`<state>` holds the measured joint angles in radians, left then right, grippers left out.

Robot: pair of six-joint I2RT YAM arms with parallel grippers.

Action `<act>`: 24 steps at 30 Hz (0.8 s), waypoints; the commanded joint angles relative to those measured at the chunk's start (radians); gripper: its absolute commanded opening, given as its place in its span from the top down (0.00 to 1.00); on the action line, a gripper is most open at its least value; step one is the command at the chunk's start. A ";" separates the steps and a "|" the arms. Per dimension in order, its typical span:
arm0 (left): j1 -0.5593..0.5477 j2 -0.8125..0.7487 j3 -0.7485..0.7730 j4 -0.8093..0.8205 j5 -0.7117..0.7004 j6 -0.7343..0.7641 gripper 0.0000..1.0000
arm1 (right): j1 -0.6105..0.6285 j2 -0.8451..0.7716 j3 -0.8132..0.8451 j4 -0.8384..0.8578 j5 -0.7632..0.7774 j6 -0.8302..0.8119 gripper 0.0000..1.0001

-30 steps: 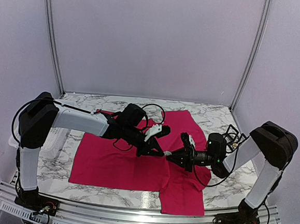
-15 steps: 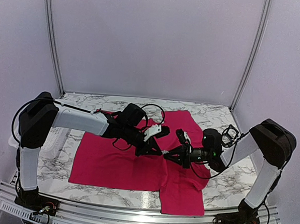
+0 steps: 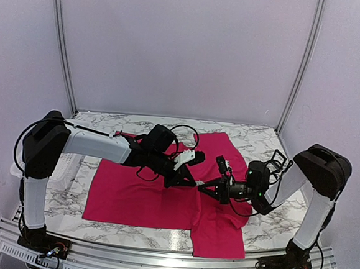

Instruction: Pin the brooch onto the clothing

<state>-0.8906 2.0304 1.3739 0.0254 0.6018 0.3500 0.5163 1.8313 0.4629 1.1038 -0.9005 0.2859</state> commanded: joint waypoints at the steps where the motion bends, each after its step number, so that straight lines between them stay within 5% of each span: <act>1: -0.021 -0.004 0.011 -0.009 0.060 0.008 1.00 | -0.025 0.032 -0.006 0.139 0.110 0.115 1.00; 10: -0.021 -0.005 -0.009 -0.005 0.029 0.017 1.00 | -0.024 -0.003 -0.024 0.093 0.092 0.044 0.85; 16: -0.021 -0.004 -0.046 0.046 -0.046 0.034 1.00 | -0.024 -0.153 -0.043 -0.078 0.073 -0.107 0.63; 24: -0.090 -0.014 -0.125 0.092 -0.325 0.202 1.00 | -0.025 -0.411 0.012 -0.485 0.234 -0.269 0.55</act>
<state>-0.9306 2.0304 1.2911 0.0807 0.4538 0.4210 0.4999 1.5188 0.4355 0.8513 -0.7925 0.1200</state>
